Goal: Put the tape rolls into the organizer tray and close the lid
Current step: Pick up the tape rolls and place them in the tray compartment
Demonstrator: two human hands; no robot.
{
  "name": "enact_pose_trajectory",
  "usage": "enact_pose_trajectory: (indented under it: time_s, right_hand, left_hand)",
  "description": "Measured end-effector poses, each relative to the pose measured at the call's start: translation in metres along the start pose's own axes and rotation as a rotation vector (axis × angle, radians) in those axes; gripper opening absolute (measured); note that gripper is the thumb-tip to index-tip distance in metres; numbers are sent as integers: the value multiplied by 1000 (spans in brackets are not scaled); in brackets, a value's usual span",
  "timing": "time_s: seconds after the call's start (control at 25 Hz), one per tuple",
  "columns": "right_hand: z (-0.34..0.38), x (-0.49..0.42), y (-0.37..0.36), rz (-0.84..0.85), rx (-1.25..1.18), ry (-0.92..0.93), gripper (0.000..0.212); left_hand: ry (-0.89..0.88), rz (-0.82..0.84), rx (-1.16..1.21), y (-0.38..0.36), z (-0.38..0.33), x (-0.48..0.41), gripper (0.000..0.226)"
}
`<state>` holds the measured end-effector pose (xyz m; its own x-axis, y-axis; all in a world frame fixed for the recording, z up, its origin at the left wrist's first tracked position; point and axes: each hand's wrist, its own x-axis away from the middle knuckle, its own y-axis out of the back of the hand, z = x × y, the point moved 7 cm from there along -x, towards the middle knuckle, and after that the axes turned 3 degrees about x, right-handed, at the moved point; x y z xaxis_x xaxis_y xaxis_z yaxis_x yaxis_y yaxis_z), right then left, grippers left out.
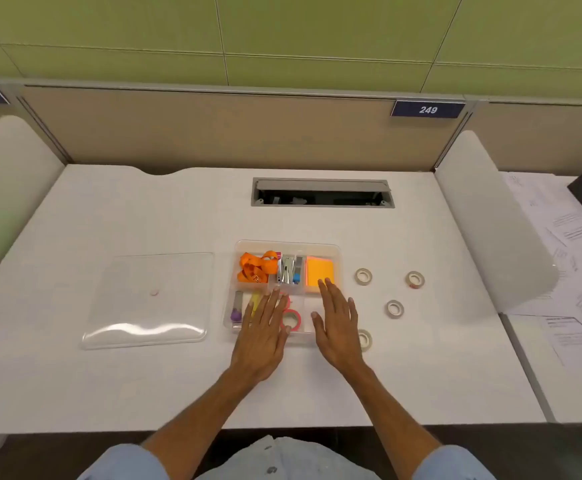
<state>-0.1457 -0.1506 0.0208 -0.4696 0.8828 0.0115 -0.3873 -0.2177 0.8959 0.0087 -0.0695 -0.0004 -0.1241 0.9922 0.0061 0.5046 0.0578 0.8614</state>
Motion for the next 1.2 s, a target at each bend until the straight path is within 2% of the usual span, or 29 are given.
enact_pose_trajectory:
  time_s: [0.08,0.2,0.48,0.64,0.84,0.96,1.2]
  right_hand:
    - [-19,10,12,-100,-108,-121,63]
    - [-48,31,14,-119,-128,-276,62]
    - [-62,47,15,-144,-283,-367,48]
    - [-83,60,17,-134,-226,-445,50]
    - [-94,71,15,-17,-120,-402,62]
    - [-96,71,11,24,-50,-410,55]
    - [-97,63,18,-24,-29,-461,40]
  left_hand:
    - [8,5,-18,-4,-1,9,65]
    - [10,61,-111,-19,-1,23,64]
    - [23,109,-141,-23,1,32,63]
    - [42,112,-130,-23,2,32,64]
    - [50,115,-139,-25,-2,31,65]
    - [63,105,-112,-27,-5,32,65]
    - [84,124,-120,-29,-6,32,65]
